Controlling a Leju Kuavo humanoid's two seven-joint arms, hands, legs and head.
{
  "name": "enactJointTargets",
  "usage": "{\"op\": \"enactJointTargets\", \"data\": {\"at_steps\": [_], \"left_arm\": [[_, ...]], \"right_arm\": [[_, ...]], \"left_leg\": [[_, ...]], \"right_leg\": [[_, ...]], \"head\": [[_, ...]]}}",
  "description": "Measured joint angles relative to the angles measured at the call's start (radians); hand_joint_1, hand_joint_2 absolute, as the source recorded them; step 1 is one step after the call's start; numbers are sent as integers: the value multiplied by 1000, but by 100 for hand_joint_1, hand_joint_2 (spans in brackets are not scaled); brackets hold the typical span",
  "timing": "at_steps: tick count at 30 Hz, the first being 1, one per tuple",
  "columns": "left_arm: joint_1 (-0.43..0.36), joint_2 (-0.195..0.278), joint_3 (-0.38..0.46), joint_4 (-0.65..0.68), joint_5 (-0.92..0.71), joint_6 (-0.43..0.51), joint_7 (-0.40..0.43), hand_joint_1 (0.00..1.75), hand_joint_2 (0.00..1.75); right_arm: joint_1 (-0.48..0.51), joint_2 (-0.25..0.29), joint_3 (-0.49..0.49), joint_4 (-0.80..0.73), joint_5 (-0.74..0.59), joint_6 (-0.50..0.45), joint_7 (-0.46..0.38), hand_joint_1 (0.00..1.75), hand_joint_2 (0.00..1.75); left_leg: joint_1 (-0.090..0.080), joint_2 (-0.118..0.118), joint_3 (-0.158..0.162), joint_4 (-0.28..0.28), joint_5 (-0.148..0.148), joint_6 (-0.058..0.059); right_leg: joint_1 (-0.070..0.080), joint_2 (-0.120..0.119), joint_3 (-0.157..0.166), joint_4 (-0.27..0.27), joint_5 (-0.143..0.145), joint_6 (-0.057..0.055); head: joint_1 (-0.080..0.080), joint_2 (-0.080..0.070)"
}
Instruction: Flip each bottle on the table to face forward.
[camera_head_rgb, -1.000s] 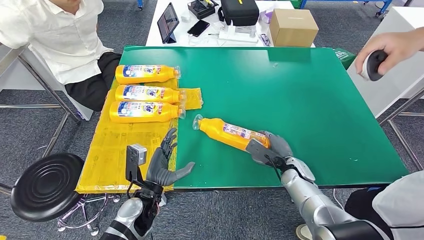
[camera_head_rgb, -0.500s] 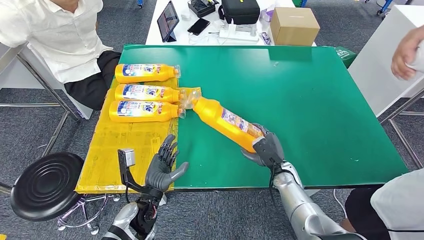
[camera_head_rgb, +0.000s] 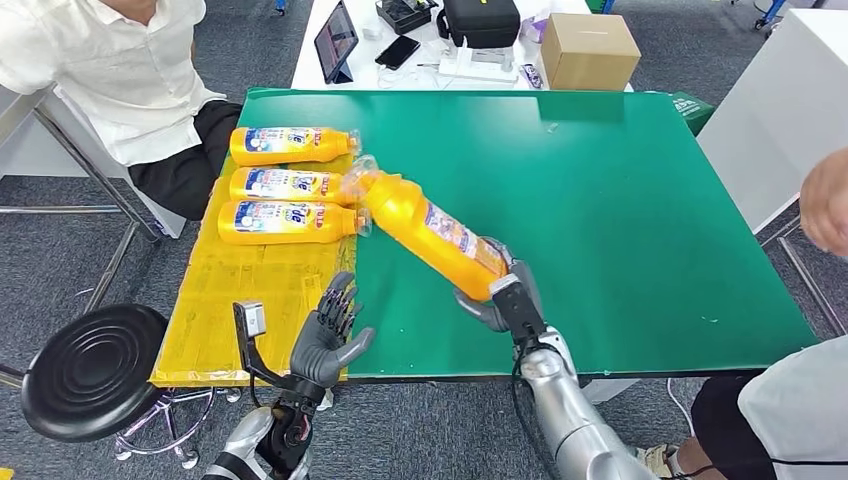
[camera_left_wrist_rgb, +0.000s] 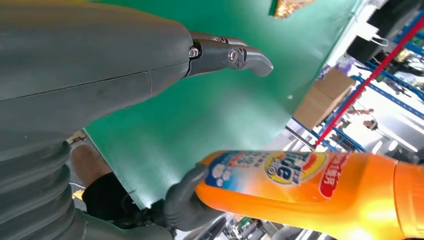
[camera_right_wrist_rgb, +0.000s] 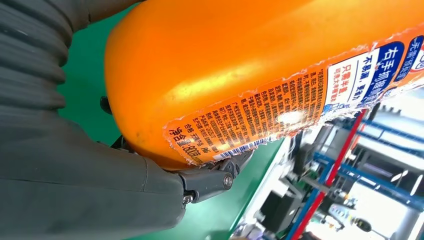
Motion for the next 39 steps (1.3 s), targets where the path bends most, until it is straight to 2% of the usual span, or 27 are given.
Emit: {"op": "enactJointTargets", "data": {"at_steps": [11,23,29,33,39], "left_arm": [[-8,-6,4,-39,-1,-41,-39,0,175],[-8,-21,19,-64,47,-60,-45,0,175],[-7,-35,36,-89,119,-108,-40,0,175],[1,-42,52,-97,171,-177,-56,0,175],[19,-43,76,-105,199,-247,-71,0,175]], "right_arm": [[60,51,149,-22,2,3,0,175,175],[74,65,248,-19,-20,2,0,175,175],[83,76,342,-14,-50,0,0,175,175],[77,80,401,-13,-76,25,0,175,175],[62,81,449,-8,-108,58,-1,175,175]], "left_leg": [[0,0,0,0,0,0],[0,0,-1,0,0,0],[0,0,-1,0,0,0],[0,1,-1,0,0,0],[0,1,-1,0,0,0]], "right_leg": [[0,0,-1,0,0,0],[0,0,-1,0,0,0],[0,0,-1,0,0,0],[0,0,-2,0,0,0],[0,0,-2,0,0,0]], "head": [[0,0],[0,0],[0,0],[0,0],[0,0]]}}
